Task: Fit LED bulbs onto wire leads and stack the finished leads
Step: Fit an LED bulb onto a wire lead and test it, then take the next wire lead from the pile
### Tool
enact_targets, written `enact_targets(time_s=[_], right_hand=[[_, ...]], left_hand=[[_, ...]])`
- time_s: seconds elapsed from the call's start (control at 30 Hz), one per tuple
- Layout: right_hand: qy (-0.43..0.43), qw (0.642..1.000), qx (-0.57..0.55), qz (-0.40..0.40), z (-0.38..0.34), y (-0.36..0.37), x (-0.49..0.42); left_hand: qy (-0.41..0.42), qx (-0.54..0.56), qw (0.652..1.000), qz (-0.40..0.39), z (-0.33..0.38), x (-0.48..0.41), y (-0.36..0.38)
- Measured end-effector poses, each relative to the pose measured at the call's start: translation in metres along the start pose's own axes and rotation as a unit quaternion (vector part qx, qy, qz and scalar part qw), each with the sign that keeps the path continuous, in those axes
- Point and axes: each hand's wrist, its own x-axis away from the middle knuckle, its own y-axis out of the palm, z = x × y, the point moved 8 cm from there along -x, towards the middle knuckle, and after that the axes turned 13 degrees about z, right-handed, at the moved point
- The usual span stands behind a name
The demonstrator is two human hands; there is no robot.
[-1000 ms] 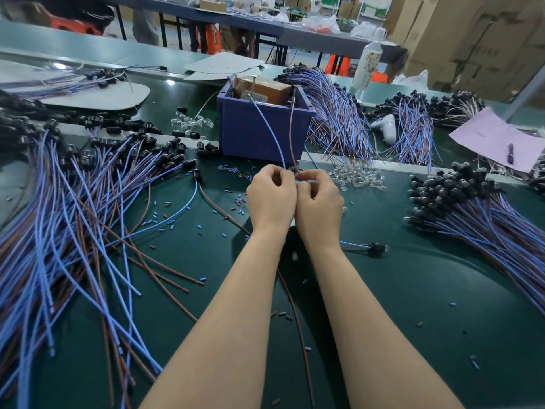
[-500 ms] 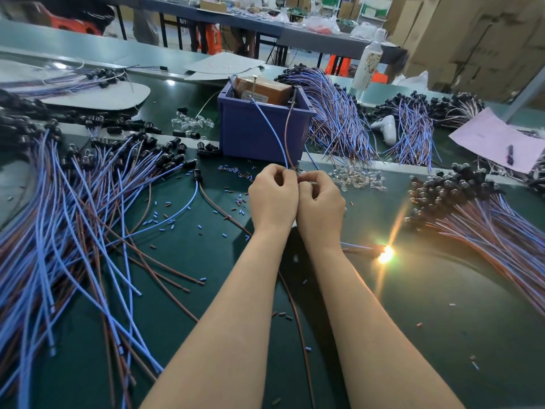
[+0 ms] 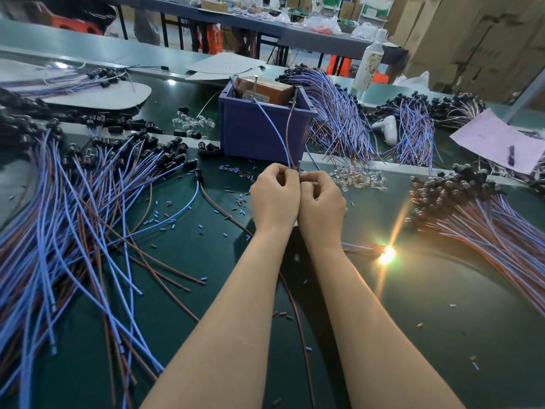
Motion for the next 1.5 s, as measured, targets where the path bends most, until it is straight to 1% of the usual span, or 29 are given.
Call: enact_targets(time_s=[0.17,0.23,0.3,0.37,0.4,0.43,0.5,0.53,0.6,0.63,0.67,0.7,0.73,0.77,0.8,0.83,0.9,0.93,0.97,1.0,1.07,1.13,1.17,1.23,1.27,1.3,1.33,1.43,1.5], right_hand=[[0.011,1.000,0.004,-0.008,-0.002,-0.002,0.000],[0.008,0.999,0.000,-0.040,-0.009,-0.001,0.000],[-0.017,0.994,0.005,-0.104,-0.021,-0.001,-0.001],[-0.067,0.981,0.041,-0.179,-0.034,-0.003,-0.004],[-0.100,0.972,0.073,-0.201,-0.039,-0.006,-0.006],[-0.129,0.965,0.103,-0.206,-0.044,-0.011,-0.010],[-0.158,0.966,0.113,-0.170,-0.054,-0.030,-0.022],[-0.164,0.973,0.097,-0.132,-0.059,-0.045,-0.030],[-0.159,0.985,0.054,-0.027,-0.065,-0.078,-0.044],[-0.137,0.990,0.017,0.031,-0.063,-0.099,-0.051],[-0.102,0.991,-0.038,0.083,-0.057,-0.119,-0.056],[-0.058,0.985,-0.102,0.130,-0.048,-0.139,-0.061],[-0.015,0.972,-0.162,0.172,-0.038,-0.157,-0.064],[0.024,0.954,-0.216,0.208,-0.027,-0.173,-0.066],[0.058,0.934,-0.262,0.235,-0.017,-0.187,-0.067],[0.085,0.916,-0.297,0.256,-0.007,-0.199,-0.066],[0.116,0.894,-0.320,0.290,0.013,-0.223,-0.062],[0.128,0.890,-0.311,0.308,0.025,-0.235,-0.058],[0.141,0.885,-0.298,0.328,0.038,-0.248,-0.054],[0.157,0.880,-0.284,0.347,0.051,-0.259,-0.049],[0.204,0.864,-0.259,0.380,0.079,-0.279,-0.040],[0.273,0.839,-0.262,0.390,0.106,-0.288,-0.035],[0.312,0.821,-0.287,0.382,0.119,-0.287,-0.034],[0.374,0.771,-0.371,0.358,0.138,-0.279,-0.033],[0.393,0.746,-0.412,0.345,0.143,-0.273,-0.033],[0.403,0.732,-0.438,0.333,0.147,-0.268,-0.034],[0.405,0.728,-0.447,0.326,0.149,-0.265,-0.036],[0.404,0.739,-0.428,0.328,0.152,-0.259,-0.037],[0.405,0.749,-0.403,0.337,0.151,-0.257,-0.037]], left_hand=[[-0.006,0.020,1.000,-0.007,0.002,-0.001,0.000],[-0.014,0.051,0.998,-0.032,0.007,-0.002,0.002],[-0.012,0.082,0.995,-0.057,0.015,-0.003,0.003],[0.035,0.094,0.993,-0.058,0.035,-0.004,-0.001],[0.072,0.089,0.992,-0.058,0.048,-0.004,-0.002],[0.114,0.084,0.988,-0.064,0.065,-0.002,-0.001],[0.191,0.077,0.975,-0.089,0.102,0.007,0.004],[0.219,0.070,0.969,-0.094,0.119,0.013,0.008],[0.246,0.037,0.967,-0.059,0.140,0.022,0.010],[0.240,0.014,0.970,-0.042,0.144,0.027,0.014],[0.213,-0.015,0.975,-0.059,0.141,0.035,0.023],[0.169,-0.049,0.977,-0.123,0.131,0.047,0.042],[0.106,-0.076,0.967,-0.219,0.117,0.066,0.064],[0.028,-0.076,0.946,-0.314,0.102,0.090,0.085],[-0.050,-0.045,0.923,-0.378,0.091,0.113,0.102],[-0.123,0.017,0.906,-0.404,0.087,0.129,0.116],[-0.251,0.198,0.869,-0.379,0.091,0.147,0.140],[-0.287,0.274,0.845,-0.360,0.098,0.152,0.151],[-0.295,0.318,0.829,-0.352,0.106,0.156,0.164],[-0.289,0.330,0.826,-0.353,0.112,0.162,0.176],[-0.276,0.300,0.834,-0.372,0.115,0.181,0.203],[-0.296,0.260,0.829,-0.397,0.108,0.205,0.225],[-0.306,0.242,0.828,-0.403,0.102,0.214,0.234],[-0.316,0.201,0.836,-0.402,0.087,0.225,0.248],[-0.315,0.179,0.842,-0.399,0.078,0.227,0.251],[-0.312,0.163,0.848,-0.396,0.071,0.228,0.254],[-0.310,0.150,0.852,-0.394,0.065,0.228,0.254],[-0.316,0.150,0.854,-0.386,0.050,0.224,0.255],[-0.286,0.138,0.866,-0.387,0.049,0.217,0.250]])
